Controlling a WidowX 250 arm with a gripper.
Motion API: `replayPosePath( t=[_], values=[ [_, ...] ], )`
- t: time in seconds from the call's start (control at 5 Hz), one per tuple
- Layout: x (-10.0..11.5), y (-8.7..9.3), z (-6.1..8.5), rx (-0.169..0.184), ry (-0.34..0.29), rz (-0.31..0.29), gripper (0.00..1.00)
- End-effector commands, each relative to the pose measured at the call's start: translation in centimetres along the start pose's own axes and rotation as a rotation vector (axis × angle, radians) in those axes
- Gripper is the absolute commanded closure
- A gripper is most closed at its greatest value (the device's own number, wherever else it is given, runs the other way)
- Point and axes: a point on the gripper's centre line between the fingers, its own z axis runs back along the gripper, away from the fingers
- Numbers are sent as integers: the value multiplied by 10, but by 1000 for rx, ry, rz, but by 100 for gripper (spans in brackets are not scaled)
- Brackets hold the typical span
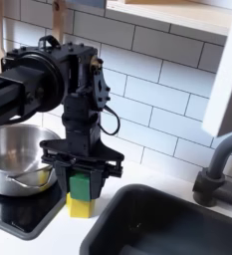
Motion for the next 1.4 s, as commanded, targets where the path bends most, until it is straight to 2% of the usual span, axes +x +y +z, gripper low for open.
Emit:
replayPosePath(
  t=[0.0,0.4,0.8,1.0,1.2],
  values=[
    [4,2,-2,13,11,-8,100],
    [3,1,1,24,10,-25,100],
    [-2,3,-2,30,23,-24,100],
    [-4,3,-3,35,35,-25,83],
    [-6,5,-2,41,39,-12,0]
  ],
)
